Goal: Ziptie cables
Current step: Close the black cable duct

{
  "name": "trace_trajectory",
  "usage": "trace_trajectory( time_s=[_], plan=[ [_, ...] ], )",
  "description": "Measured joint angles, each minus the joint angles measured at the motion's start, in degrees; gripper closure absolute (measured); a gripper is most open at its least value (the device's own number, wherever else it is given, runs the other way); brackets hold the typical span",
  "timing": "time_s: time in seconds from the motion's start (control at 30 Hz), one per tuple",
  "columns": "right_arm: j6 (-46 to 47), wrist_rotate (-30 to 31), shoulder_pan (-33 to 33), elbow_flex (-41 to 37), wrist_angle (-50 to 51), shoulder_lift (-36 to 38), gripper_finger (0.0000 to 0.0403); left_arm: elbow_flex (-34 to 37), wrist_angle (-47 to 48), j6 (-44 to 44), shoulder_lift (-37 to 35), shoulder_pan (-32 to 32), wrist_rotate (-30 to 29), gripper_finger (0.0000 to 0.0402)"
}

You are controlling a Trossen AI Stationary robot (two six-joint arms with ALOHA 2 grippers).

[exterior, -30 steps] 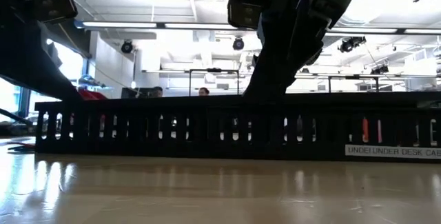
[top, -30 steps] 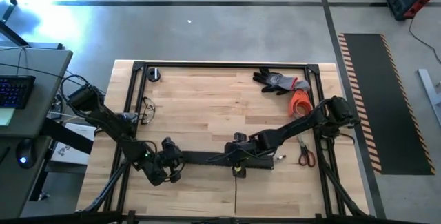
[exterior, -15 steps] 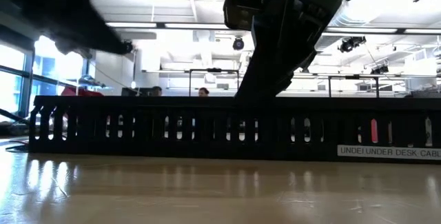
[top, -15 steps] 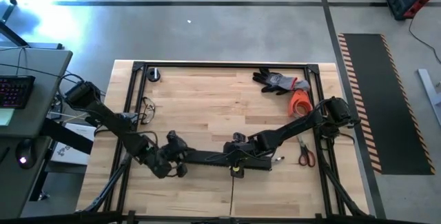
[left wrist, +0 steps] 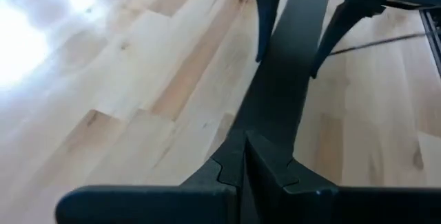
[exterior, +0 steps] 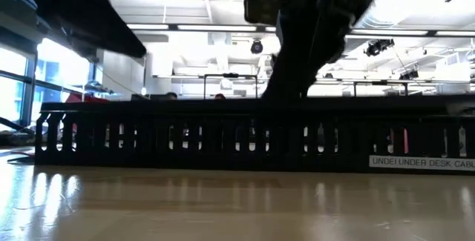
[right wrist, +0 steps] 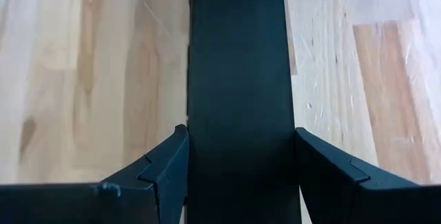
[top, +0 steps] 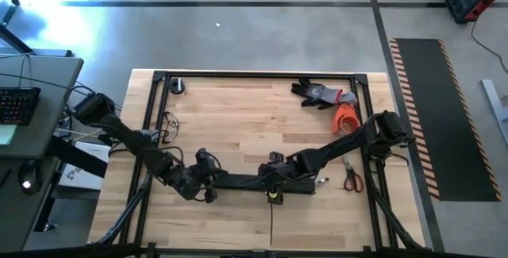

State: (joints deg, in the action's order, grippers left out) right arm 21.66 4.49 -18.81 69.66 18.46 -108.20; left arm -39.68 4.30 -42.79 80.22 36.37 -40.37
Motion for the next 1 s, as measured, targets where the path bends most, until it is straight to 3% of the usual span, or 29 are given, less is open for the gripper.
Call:
trace_trajectory(
  time_s=[0.07, 0.13, 0.2, 0.5, 0.6, 0.7, 0.9, 1.0],
  plan=[
    [-0.9, 0.0, 0.0, 1.8, 2.6, 0.1, 0.0202, -0.7, 2.6, 0.0, -1.6, 0.7, -1.4, 0.0402],
    [-1.7, 0.8, 0.0, 3.7, 5.3, 0.2, 0.0269, -1.2, 4.8, 0.0, -3.4, 1.6, -3.0, 0.0402],
    [-2.1, 1.2, -0.1, 5.5, 7.5, 0.3, 0.0305, -1.3, 6.2, 0.0, -4.6, 2.3, -4.1, 0.0402],
    [-5.0, 3.8, -0.5, 10.5, 12.1, 0.3, 0.0368, -1.3, 8.3, -2.5, -3.2, 5.0, -5.7, 0.0402],
    [-8.0, 9.7, -0.5, 8.4, 11.4, 0.4, 0.0367, -1.3, 8.4, -3.8, -1.7, 5.5, -6.1, 0.0402],
    [-10.3, 11.0, 1.4, 4.7, 9.4, 0.6, 0.0346, -1.3, 8.4, -5.2, 0.2, 5.9, -6.8, 0.0402],
    [-12.7, 3.8, 9.0, -3.5, -0.4, 1.2, 0.0282, -1.3, 8.2, -6.1, 4.1, 5.0, -6.9, 0.0402],
    [-13.9, -4.1, 12.4, -6.7, -4.8, 1.2, 0.0268, -1.3, 7.9, -6.0, 5.6, 3.7, -6.6, 0.0402]
  ],
)
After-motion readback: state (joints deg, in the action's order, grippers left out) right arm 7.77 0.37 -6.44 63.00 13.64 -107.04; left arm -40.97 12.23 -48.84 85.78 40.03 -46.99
